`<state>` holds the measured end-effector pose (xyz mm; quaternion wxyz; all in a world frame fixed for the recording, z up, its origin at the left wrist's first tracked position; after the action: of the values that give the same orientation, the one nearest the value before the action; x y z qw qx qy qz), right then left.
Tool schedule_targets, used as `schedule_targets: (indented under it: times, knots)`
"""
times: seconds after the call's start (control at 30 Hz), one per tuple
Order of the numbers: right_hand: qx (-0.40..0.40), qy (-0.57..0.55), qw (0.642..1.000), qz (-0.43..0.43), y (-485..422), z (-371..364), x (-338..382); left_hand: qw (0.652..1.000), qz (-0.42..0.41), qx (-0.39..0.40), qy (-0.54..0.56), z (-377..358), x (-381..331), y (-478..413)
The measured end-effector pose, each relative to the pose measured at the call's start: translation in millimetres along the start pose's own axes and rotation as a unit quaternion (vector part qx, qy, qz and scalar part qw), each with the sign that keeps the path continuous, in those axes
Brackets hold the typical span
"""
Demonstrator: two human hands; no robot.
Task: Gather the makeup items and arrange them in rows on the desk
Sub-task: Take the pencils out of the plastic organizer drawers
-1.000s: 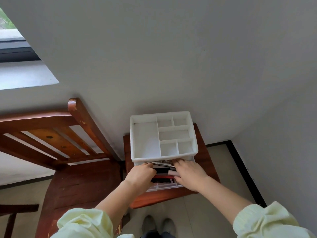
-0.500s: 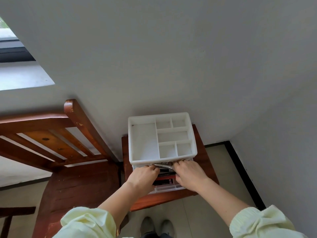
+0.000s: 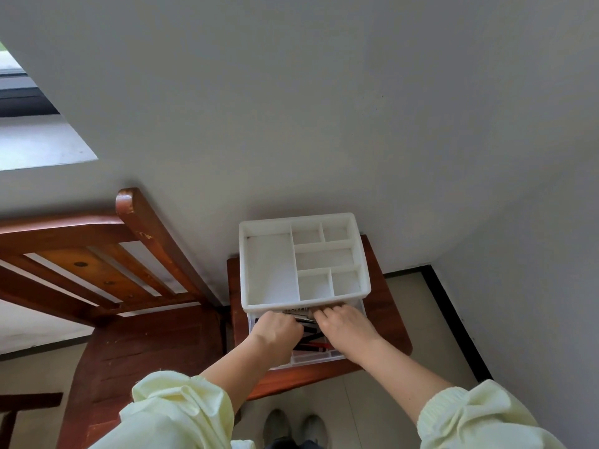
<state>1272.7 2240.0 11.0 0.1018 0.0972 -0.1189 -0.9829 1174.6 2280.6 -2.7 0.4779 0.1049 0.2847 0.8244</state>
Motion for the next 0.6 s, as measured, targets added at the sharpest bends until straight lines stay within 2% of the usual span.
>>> schedule_targets:
  times: [0.13,0.37,0.47,0.6]
  knots:
    - [0.008,0.010,1.000,0.000,-1.3,2.6,-0.7,1.000,-0.025,0.007,-0.015,-4.7,0.4,-1.4]
    - [0.035,0.042,0.999,-0.005,2.4,-1.7,-13.7,0.994,-0.084,-0.046,-0.051,3.2,0.0,9.8]
    - [0.056,0.054,0.997,0.008,3.7,-3.8,-16.0,0.992,-0.083,-0.045,-0.077,4.4,1.5,16.4]
    - [0.051,0.003,0.998,-0.022,4.0,-2.9,-18.1,0.994,-0.069,-0.043,-0.073,11.5,4.7,28.9]
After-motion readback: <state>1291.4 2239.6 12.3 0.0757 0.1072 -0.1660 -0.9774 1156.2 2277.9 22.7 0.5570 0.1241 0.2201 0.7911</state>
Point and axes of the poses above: each hand's wrist, its own y-axis away from the middle knuckle, its own z-axis out of the back of the hand, x = y × z, the point moved 5 cm from there along -y, towards the middle knuckle, and after that the axes turned 9 degrees about y, right-handed, at the moved point
